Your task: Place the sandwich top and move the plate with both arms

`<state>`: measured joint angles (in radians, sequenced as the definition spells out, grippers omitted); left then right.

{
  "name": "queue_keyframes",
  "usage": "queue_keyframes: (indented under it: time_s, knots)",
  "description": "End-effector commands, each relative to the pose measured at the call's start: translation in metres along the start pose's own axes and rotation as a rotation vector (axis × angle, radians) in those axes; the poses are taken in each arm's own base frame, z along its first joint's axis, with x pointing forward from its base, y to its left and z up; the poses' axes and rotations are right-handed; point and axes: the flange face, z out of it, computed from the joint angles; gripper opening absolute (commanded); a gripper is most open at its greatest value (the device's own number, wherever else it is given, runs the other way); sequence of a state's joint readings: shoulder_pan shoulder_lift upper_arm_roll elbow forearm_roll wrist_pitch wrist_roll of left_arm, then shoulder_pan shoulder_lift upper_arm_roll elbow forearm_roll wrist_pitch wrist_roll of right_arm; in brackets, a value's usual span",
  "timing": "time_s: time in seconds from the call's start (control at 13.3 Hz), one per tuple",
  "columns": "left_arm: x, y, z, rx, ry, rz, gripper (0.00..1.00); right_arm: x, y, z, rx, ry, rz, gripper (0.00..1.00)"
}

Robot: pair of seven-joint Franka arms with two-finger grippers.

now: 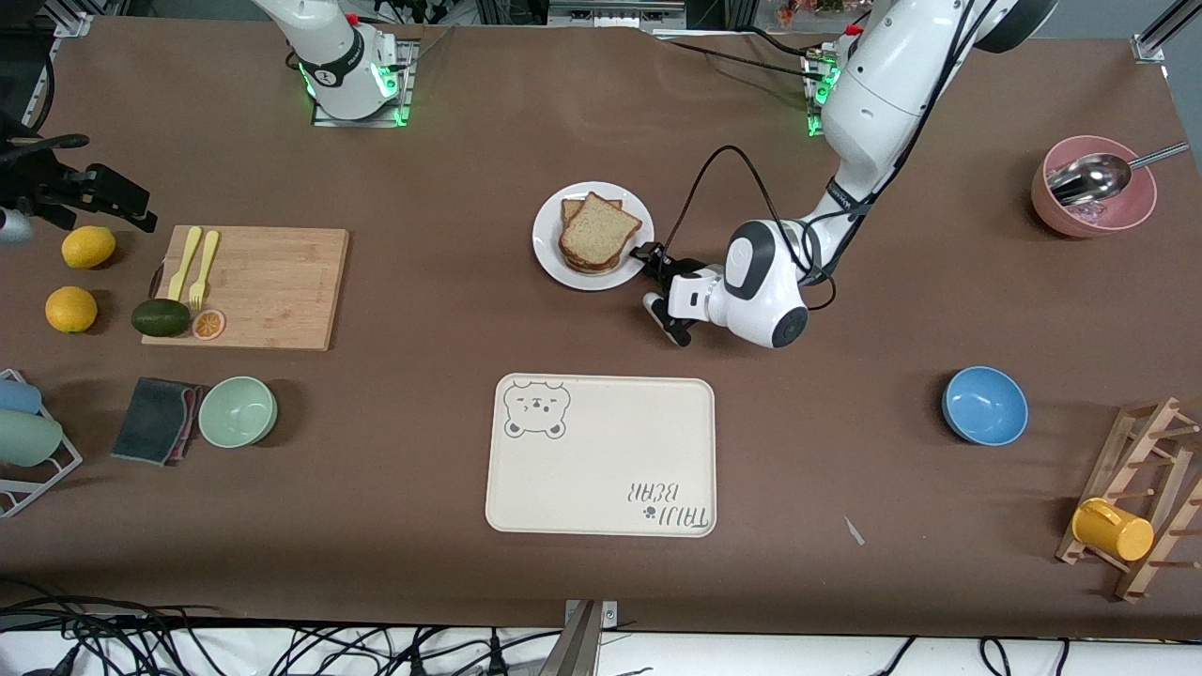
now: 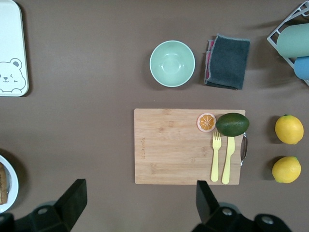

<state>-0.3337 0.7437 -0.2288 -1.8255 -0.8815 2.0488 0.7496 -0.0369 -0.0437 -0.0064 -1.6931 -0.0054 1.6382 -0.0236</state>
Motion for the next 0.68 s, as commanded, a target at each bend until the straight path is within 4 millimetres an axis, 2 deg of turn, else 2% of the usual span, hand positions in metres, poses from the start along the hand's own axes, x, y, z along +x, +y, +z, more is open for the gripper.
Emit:
queue_keyframes:
  time_s: [0.0,0.45,0.6]
  knots:
    - [-0.0053,0.0091,-0.0011,-0.005,0.029,0.015,0.46,-0.0007,0.0001,-0.0027,0.015,-0.004,0.016,1.0]
    - [-0.0047,0.0093,0.0008,-0.022,0.042,0.004,0.45,-0.0007,0.0007,-0.0027,0.016,-0.004,0.017,1.0]
    - [-0.0046,0.0099,0.0014,-0.023,0.042,0.005,0.37,-0.0007,0.0007,-0.0027,0.016,-0.004,0.017,1.0]
